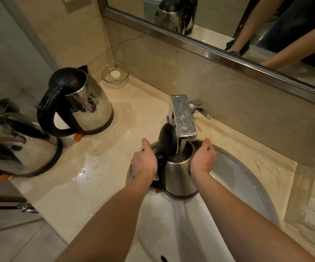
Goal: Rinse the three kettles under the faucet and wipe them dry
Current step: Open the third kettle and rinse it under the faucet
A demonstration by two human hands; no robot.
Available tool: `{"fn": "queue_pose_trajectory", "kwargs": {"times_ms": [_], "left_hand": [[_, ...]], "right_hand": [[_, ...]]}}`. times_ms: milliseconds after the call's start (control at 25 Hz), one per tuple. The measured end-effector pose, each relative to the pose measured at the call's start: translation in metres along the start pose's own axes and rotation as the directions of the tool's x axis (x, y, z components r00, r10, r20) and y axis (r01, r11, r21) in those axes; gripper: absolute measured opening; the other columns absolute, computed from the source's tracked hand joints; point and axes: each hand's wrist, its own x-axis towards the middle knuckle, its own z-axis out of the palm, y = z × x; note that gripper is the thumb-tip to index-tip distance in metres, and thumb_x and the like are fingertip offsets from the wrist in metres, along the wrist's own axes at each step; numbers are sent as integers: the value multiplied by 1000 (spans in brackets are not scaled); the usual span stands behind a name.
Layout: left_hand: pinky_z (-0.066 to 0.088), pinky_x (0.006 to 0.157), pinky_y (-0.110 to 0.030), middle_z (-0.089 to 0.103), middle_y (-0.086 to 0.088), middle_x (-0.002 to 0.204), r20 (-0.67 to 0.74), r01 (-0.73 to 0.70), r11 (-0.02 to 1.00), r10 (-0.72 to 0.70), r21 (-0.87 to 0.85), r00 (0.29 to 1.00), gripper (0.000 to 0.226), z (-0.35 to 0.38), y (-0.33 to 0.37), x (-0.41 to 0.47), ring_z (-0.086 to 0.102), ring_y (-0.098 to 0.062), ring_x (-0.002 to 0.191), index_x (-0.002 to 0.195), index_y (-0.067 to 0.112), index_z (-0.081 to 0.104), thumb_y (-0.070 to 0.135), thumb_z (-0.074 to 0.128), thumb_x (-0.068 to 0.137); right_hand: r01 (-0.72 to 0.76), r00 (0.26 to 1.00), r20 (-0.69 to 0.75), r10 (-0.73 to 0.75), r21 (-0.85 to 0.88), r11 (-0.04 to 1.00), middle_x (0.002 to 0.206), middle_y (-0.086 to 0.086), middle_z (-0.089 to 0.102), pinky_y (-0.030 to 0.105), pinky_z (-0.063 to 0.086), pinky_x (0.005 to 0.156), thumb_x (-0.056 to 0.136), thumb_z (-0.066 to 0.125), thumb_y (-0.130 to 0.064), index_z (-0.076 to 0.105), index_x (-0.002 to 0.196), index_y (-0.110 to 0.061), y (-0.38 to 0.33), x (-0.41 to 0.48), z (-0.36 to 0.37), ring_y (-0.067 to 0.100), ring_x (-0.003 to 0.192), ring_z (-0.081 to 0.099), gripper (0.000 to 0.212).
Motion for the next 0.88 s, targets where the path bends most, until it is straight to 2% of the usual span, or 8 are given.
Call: {"fn": "queue_pose_trajectory", "kwargs": {"times_ms": [80,200,480,640,880], "left_hand": [[39,66,-32,61,-10,76,1,-1,1000,1,7,1000,65,0,0,0,58,-22,69,76,13,57,59,17,99],[39,68,-33,62,-10,78,1,5,1000,-5,5,1000,66,0,0,-1,59,-22,71,79,12,59,59,17,98],[41,69,-33,63,-11,79,4,19,1000,-19,-1,1000,67,0,0,0,60,-22,72,79,12,60,61,17,98],[41,68,-33,63,-10,78,-2,16,1000,-16,-2,1000,68,-1,1,-1,59,-22,71,81,11,61,60,17,98],[40,70,-34,63,-10,80,3,22,1000,-22,-14,1000,65,-1,2,-2,59,-22,73,79,13,59,60,19,98]], "right_hand": [[8,1000,2,-8,4,1000,66,2,42,27,34,59,105,31,-31,41,65,-15,0,0,0,11,60,37,45],[12,1000,0,-12,-10,1000,67,4,42,23,33,59,105,31,-32,42,68,-10,1,1,0,12,61,37,44],[12,1000,-2,-12,-13,1000,67,4,44,25,34,59,105,31,-33,45,69,-10,3,2,1,12,61,39,45],[14,1000,-11,-14,-5,1000,66,4,42,33,34,60,104,31,-32,41,65,-12,2,2,1,15,60,37,45],[21,1000,-12,-21,-8,1000,65,3,41,35,34,60,105,32,-32,41,65,-14,1,1,1,13,60,37,45]]}}
